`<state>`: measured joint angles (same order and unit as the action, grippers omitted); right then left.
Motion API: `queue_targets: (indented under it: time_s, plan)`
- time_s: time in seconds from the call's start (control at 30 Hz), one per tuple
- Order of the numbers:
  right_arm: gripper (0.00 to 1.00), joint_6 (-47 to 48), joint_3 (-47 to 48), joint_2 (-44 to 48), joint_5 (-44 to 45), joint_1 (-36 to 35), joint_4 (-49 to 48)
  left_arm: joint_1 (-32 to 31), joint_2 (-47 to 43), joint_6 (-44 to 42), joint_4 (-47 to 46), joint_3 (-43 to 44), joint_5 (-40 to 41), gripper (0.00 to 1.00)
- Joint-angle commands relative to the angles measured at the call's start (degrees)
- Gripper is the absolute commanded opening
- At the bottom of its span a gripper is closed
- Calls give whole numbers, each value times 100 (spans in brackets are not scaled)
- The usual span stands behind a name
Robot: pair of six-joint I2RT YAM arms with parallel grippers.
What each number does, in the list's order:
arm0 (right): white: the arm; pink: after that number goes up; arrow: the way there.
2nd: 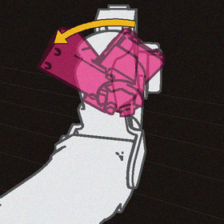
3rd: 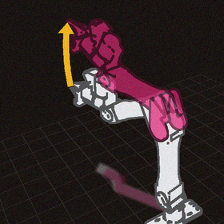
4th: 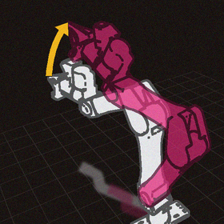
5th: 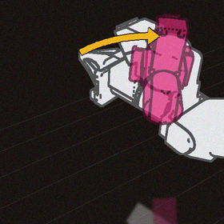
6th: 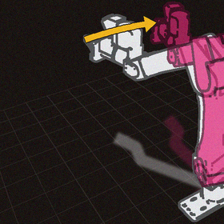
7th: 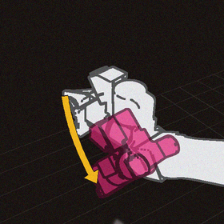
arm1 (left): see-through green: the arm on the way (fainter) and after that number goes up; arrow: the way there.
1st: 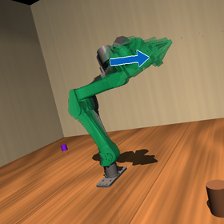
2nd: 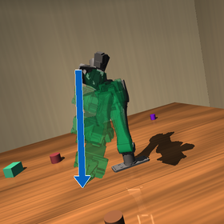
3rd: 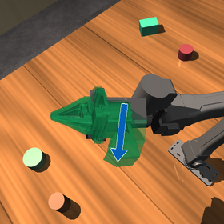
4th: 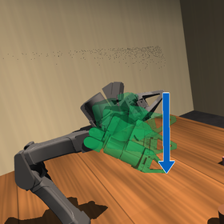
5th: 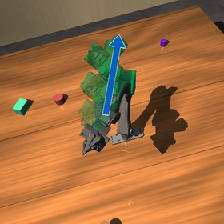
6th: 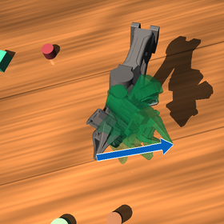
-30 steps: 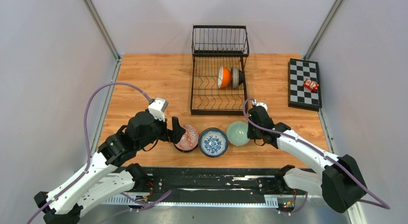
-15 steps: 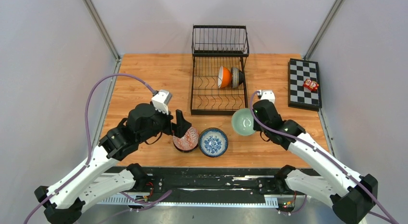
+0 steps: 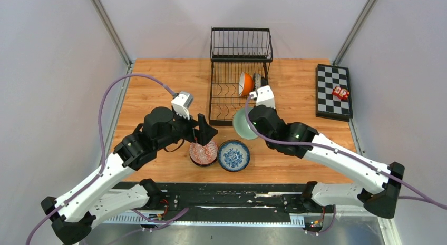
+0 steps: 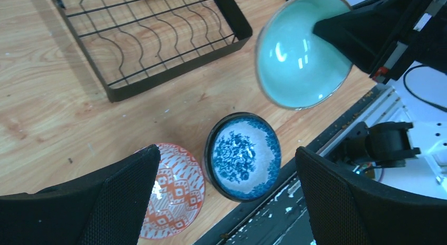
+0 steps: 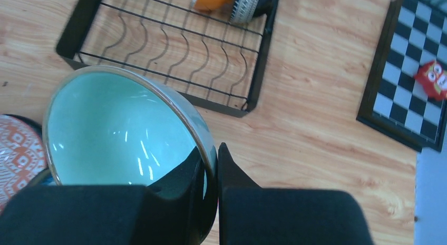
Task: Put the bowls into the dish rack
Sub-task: Place the bowl in the dish rack.
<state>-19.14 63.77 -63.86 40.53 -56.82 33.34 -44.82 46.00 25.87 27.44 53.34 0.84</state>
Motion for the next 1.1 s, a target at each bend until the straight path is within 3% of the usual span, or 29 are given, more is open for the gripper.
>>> queue_targets:
  time_s: [0.0,0.23,0.6,1.07]
  plan:
    - [3,173,649,-287,701,-556,-125,-18,149,259,-412,13,-337,100]
    - [3,249,1097,-695,1067,-1138,-177,-26,336,461,-605,-129,-96,99]
    - [3,291,1493,-1009,996,-1466,-236,-193,479,682,-1333,-514,194,92]
    - [3,181,1573,-1198,972,-1597,-473,-194,279,1038,-2452,-1192,336,59]
